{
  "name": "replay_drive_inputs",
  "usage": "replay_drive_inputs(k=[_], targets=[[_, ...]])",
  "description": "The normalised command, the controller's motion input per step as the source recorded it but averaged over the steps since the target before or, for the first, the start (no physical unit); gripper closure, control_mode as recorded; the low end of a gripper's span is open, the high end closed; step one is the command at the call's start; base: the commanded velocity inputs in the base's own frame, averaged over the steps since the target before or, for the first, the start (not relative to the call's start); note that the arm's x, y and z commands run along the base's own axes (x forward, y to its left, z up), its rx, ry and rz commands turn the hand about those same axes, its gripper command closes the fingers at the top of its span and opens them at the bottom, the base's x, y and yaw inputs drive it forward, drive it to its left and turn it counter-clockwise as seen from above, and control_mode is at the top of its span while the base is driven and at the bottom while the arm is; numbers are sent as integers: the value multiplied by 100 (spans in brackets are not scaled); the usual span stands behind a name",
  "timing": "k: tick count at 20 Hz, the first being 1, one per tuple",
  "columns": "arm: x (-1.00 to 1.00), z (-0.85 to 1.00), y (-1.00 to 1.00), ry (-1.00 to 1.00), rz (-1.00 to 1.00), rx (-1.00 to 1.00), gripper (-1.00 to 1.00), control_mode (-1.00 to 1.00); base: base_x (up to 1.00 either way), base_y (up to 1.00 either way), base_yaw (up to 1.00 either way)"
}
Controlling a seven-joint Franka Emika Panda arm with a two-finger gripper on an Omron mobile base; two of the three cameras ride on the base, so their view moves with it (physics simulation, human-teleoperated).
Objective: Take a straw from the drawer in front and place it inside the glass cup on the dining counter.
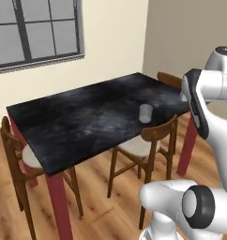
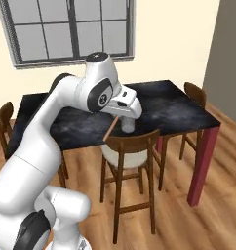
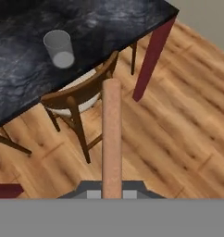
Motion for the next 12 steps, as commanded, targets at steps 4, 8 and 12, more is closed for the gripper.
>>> replay_drive_inputs(k=[4, 8, 12], targets=[[0, 0, 0, 0, 0, 0, 100, 100, 17, -69, 56], [0, 0, 0, 0, 0, 0, 100, 100, 13, -68, 56], [0, 0, 0, 0, 0, 0, 100, 100, 18, -72, 53]])
